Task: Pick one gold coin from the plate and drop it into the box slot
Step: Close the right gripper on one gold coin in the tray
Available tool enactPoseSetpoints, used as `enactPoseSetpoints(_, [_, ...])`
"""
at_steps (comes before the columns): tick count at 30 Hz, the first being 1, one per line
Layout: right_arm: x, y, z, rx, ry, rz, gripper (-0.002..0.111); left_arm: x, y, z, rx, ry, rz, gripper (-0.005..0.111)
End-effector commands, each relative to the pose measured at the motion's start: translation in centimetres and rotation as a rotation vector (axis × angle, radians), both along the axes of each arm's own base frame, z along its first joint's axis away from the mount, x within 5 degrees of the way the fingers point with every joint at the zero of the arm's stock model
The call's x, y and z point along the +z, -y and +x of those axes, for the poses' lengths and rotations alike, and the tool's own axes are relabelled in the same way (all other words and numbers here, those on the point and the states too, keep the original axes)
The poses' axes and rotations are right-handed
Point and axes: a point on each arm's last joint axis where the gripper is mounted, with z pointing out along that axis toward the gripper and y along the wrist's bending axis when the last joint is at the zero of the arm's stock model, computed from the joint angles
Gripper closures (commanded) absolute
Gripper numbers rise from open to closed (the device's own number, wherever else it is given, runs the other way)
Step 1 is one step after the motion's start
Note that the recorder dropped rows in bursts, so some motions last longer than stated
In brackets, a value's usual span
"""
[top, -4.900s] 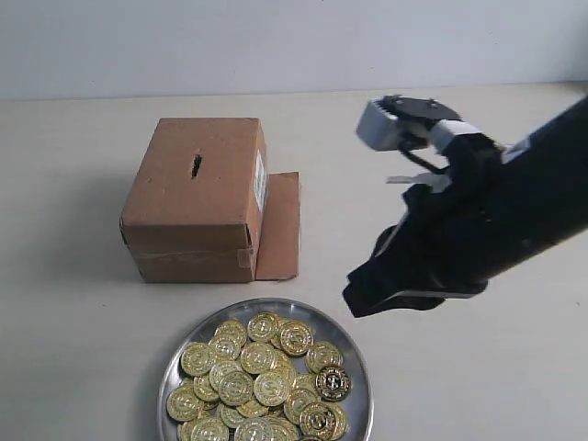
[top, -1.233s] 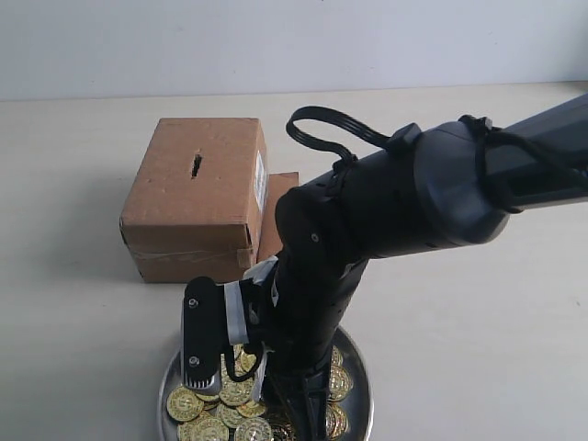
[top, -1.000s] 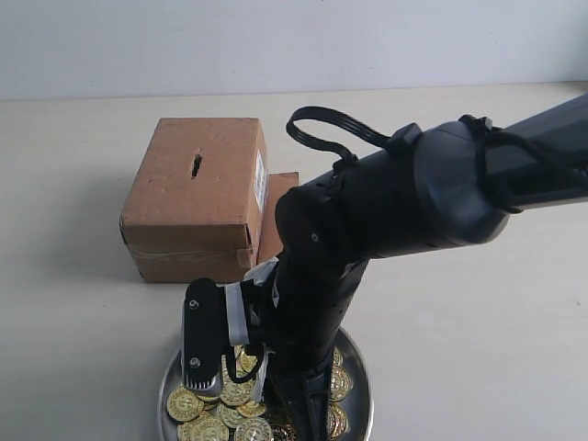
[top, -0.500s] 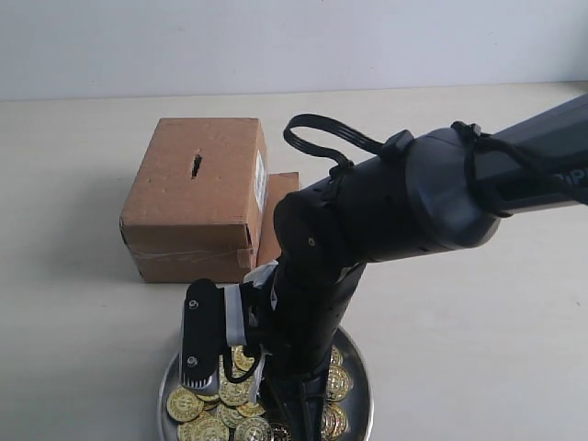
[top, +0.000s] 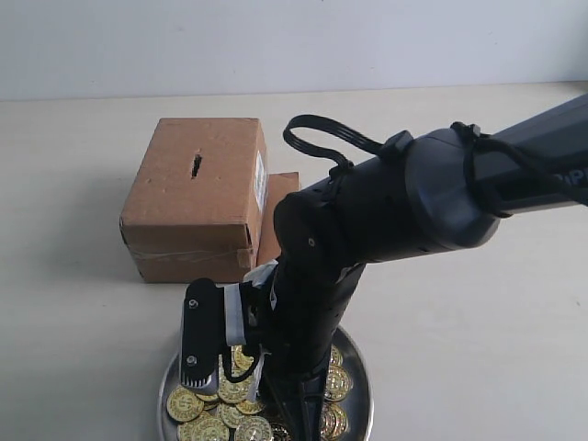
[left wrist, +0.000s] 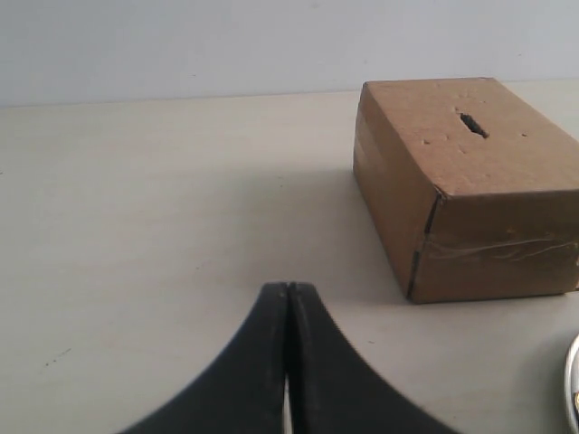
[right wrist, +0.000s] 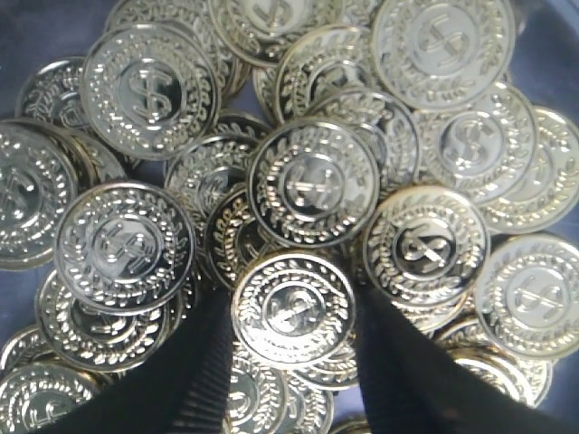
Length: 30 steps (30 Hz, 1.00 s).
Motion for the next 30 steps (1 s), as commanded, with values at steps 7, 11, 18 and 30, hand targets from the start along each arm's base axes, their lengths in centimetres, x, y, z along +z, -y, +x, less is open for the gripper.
enactPoseSetpoints(7, [0.1,-0.2,0.1,-0.006,0.001,0.006,0.087,0.1,0.0,0.0,-0.003,0.013,-0.004,0.107])
enactPoseSetpoints(11, [0.9,-0.2,0.1,-0.004,0.017,0.020,0.087,0.1,0.0,0.0,-0.003,0.013,-0.004,0.107])
enactPoseSetpoints(18, [2.5,-0.1,0.0,-0.001,0.038,0.046,0.087,0.1,0.0,0.0,-0.003,0.013,-0.004,0.107])
enactPoseSetpoints(30, [6.6,0.8,-1.2,0.016,0.036,0.075,0.087,0.1,0.0,0.0,-0.003,0.013,-0.004,0.107])
